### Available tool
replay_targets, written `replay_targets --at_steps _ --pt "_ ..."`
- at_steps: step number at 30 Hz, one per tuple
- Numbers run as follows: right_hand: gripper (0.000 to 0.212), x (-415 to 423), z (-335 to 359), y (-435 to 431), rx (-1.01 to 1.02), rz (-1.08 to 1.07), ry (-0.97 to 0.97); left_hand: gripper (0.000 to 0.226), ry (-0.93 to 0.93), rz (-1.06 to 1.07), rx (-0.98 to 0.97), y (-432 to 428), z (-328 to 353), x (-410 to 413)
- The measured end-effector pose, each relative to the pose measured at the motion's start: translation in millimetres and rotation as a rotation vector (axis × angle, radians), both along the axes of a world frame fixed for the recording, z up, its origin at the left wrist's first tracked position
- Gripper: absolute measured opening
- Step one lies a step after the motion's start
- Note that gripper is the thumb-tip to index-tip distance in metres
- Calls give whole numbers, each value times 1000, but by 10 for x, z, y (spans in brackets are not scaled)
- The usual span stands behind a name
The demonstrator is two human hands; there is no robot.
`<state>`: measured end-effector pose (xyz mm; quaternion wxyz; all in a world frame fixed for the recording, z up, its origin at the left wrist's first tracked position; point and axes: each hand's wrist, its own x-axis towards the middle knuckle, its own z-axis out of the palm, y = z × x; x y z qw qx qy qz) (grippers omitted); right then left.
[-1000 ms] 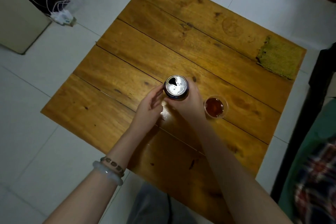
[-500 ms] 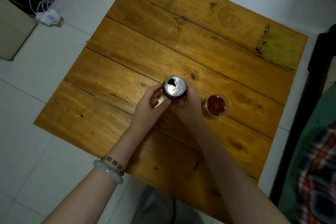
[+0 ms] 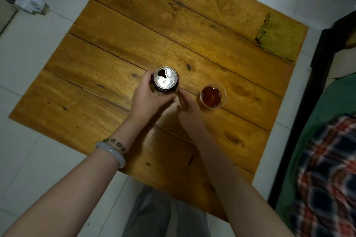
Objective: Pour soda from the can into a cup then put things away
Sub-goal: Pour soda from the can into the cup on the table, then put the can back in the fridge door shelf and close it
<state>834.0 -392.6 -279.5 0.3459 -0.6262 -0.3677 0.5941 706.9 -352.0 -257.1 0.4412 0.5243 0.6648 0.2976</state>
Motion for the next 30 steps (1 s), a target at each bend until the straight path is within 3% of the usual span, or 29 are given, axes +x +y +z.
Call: replay_targets --at_steps 2,5,8,16,21,24,30 --pt "63 13 53 -40 -124 -111 150 70 -35 28 0 -114 63 -13" --pt "36 33 217 -88 -201 -91 290 66 -100 52 -1 -330 215 -38" --pt "32 76 543 -206 -394 -221 496 72 -125 91 4 -559 431 -104" --pt "56 120 1533 -718 -478 -45 462 76 -127 204 71 -1418 1406 -275" --pt "57 -108 2154 -1196 -539 86 533 76 -176 355 118 -2100 1996 -472" --pt "59 -322 2429 -1484 -585 183 531 64 -225 465 146 -2564 2284 -565" --pt "59 -728 2816 -1874 -655 419 508 67 -191 672 203 -3338 2714 -881"
